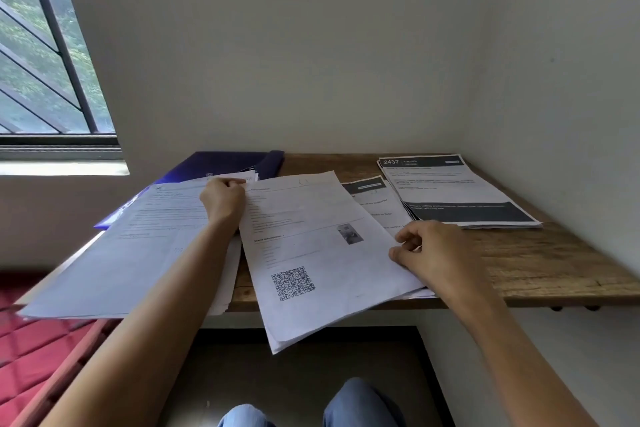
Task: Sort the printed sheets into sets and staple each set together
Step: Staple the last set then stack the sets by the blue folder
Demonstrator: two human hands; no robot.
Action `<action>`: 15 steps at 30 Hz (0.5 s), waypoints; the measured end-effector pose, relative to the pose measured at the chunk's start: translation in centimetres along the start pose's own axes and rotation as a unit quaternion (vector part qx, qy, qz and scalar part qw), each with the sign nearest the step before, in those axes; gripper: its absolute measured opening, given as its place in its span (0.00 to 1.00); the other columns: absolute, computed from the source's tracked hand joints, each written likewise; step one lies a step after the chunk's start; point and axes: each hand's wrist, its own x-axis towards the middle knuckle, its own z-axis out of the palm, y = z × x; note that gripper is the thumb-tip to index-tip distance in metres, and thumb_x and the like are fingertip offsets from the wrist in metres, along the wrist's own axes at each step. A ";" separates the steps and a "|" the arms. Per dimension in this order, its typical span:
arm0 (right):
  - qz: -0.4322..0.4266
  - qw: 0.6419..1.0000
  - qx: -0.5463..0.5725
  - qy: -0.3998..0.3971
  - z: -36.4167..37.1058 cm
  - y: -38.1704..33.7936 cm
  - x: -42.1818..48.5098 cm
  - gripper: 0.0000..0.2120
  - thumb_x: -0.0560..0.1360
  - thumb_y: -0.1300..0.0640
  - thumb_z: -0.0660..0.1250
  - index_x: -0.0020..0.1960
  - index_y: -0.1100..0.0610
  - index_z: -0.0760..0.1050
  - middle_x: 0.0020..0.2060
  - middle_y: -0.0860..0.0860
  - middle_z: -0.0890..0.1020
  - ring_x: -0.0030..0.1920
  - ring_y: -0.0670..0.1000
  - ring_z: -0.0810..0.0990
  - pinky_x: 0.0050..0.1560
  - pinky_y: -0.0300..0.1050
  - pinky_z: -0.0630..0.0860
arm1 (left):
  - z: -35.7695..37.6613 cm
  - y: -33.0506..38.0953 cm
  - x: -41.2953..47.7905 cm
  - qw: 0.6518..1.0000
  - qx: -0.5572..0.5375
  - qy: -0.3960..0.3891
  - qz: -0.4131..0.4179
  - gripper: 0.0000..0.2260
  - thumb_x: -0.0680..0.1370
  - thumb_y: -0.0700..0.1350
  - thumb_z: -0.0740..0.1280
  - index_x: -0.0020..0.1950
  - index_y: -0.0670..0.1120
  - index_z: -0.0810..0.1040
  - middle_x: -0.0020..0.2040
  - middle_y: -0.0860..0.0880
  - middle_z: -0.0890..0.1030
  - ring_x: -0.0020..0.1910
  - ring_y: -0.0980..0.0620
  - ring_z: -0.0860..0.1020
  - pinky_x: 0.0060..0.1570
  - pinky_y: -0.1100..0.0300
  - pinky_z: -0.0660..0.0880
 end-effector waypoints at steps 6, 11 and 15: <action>-0.098 0.995 -0.018 -0.011 -1.7 -3.9 5.4 0.11 0.76 0.55 0.68 0.57 0.56 0.80 0.51 0.52 0.83 0.49 0.50 0.80 0.50 0.42 0.75 | -0.4 0.3 0.0 0.999 -0.033 -0.024 -0.005 0.14 0.81 0.39 0.58 0.58 0.43 0.82 0.59 0.43 0.80 0.51 0.50 0.74 0.49 0.64 0.65; -0.218 0.969 0.046 -0.102 0.8 -10.4 12.8 0.15 0.76 0.59 0.67 0.62 0.57 0.78 0.58 0.52 0.81 0.57 0.50 0.79 0.54 0.36 0.71 | -0.4 0.3 0.2 0.995 -0.087 -0.037 -0.017 0.12 0.81 0.42 0.60 0.54 0.47 0.84 0.54 0.47 0.81 0.49 0.51 0.76 0.59 0.54 0.74; -0.239 0.955 0.079 -0.158 3.9 -13.9 16.6 0.18 0.77 0.58 0.66 0.66 0.59 0.74 0.61 0.53 0.79 0.61 0.50 0.77 0.58 0.35 0.69 | -0.2 0.5 0.2 0.990 -0.130 -0.044 -0.027 0.10 0.80 0.44 0.62 0.55 0.46 0.82 0.52 0.48 0.81 0.52 0.49 0.78 0.60 0.50 0.75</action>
